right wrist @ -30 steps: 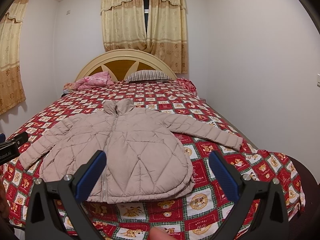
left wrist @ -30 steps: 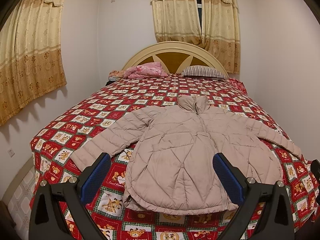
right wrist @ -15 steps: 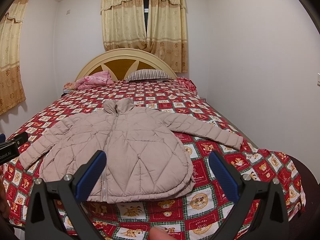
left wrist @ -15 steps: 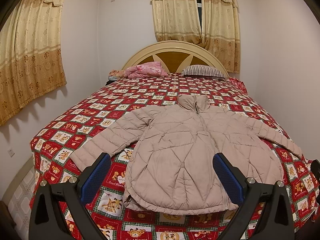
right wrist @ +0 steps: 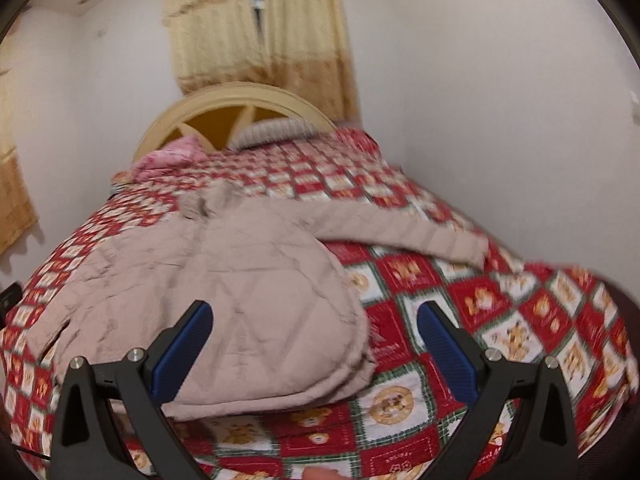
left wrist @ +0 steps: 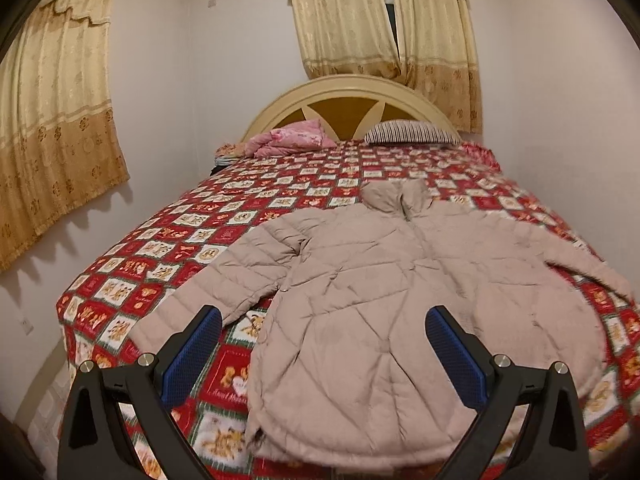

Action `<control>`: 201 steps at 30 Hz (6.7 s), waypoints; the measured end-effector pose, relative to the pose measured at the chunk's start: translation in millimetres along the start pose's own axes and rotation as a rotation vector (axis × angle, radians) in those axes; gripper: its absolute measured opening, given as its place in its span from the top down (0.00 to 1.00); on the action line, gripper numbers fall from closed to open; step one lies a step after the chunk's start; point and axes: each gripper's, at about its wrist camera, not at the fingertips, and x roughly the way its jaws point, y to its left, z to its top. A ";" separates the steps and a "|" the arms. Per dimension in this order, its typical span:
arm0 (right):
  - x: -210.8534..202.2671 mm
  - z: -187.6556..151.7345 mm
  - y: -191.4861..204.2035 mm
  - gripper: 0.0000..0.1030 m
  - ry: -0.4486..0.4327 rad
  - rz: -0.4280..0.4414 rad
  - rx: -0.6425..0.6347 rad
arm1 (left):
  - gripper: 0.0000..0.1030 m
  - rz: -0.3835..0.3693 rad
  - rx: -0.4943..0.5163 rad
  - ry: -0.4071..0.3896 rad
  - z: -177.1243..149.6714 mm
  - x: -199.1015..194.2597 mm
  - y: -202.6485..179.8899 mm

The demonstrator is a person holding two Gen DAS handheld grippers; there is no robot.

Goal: Fold large clothes

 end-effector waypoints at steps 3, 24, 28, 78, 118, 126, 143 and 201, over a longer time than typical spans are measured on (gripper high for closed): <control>29.2 -0.6 -31.3 0.00 0.064 -0.029 0.074 | 0.01 0.003 0.022 0.015 6.5 34.6 -6.1; 190.1 73.7 -210.6 0.14 0.245 -0.378 0.368 | 0.01 0.053 0.055 0.152 42.0 232.9 -20.6; 219.5 70.4 -223.5 0.18 0.316 -0.392 0.396 | 0.01 0.025 0.022 0.237 30.1 260.0 -18.7; 175.0 232.6 127.2 0.88 -0.175 -0.010 -0.413 | 0.01 -0.061 -0.071 0.317 2.9 285.5 -4.9; 289.6 51.1 276.2 0.57 0.272 0.428 -0.478 | 0.01 -0.018 -0.075 0.335 3.6 283.8 1.5; 251.1 98.3 205.6 0.27 0.171 0.406 -0.436 | 0.01 -0.017 0.038 0.234 63.3 227.1 0.6; 396.8 113.4 103.2 0.27 0.240 0.063 -0.232 | 0.01 -0.080 0.192 0.268 68.4 375.9 -124.6; 362.2 88.0 166.5 0.19 0.336 0.157 -0.260 | 0.01 -0.069 0.142 0.309 60.6 388.4 -123.8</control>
